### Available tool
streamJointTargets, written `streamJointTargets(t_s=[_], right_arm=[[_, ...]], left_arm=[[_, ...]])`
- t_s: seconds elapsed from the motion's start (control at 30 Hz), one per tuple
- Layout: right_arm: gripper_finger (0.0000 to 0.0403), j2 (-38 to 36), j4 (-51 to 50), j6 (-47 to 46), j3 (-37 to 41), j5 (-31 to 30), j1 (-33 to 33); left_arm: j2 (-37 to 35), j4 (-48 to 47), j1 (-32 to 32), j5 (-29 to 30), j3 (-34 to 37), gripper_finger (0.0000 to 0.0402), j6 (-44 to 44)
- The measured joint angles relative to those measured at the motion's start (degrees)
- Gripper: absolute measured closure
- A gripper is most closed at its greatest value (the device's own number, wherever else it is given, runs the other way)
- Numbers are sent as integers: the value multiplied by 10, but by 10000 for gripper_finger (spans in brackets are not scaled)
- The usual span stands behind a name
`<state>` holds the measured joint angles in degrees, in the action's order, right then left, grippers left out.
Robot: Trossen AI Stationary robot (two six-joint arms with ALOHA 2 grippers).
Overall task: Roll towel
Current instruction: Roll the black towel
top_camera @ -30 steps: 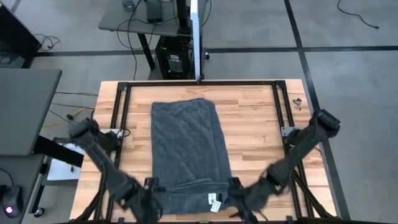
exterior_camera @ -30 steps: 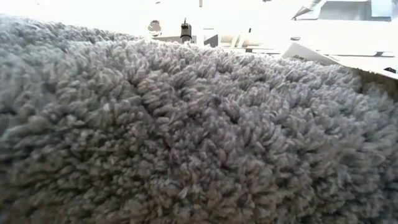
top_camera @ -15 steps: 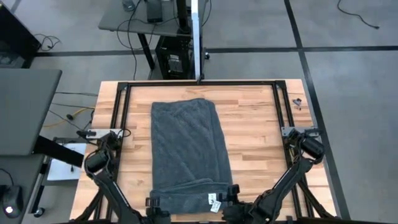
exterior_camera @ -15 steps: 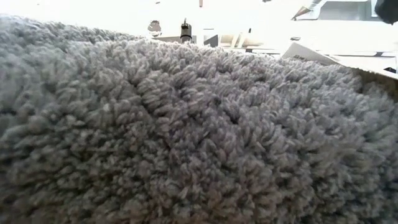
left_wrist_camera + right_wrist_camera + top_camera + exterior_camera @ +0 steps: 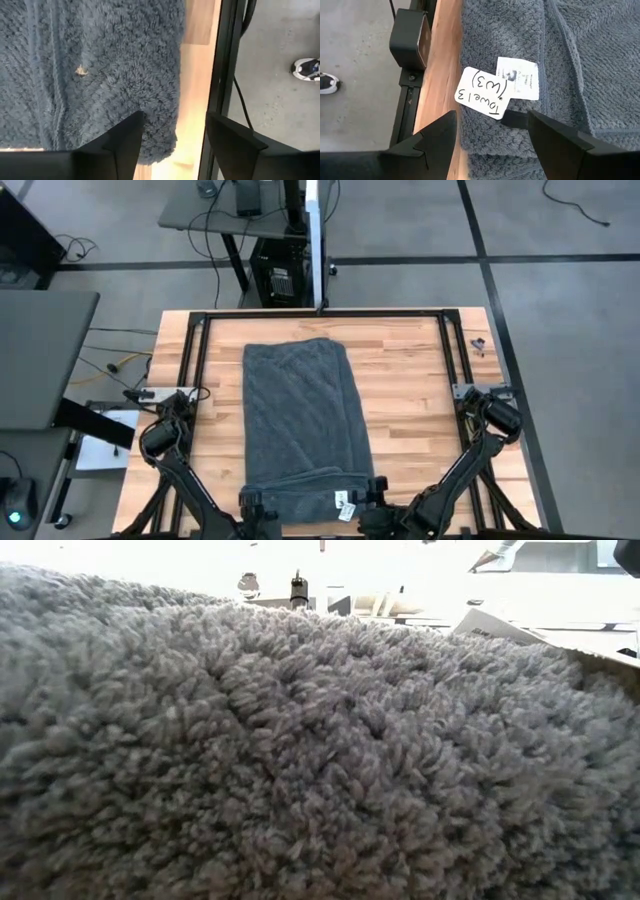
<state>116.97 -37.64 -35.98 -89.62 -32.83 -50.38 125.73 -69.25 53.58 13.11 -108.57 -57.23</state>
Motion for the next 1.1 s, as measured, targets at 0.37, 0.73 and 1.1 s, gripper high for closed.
streamJointTargets(t_s=[0.37, 0.73, 1.1], right_arm=[[171, 31, 44, 35, 0, -19, -9], [171, 66, 44, 31, 6, 0, 10], [171, 111, 18, 28, 3, -1, 22]], left_arm=[[-1, 20, 5, 85, 28, 185, -4], [-1, 77, 1, 84, 92, 185, 11], [-1, 113, 1, 89, 139, 185, 3]])
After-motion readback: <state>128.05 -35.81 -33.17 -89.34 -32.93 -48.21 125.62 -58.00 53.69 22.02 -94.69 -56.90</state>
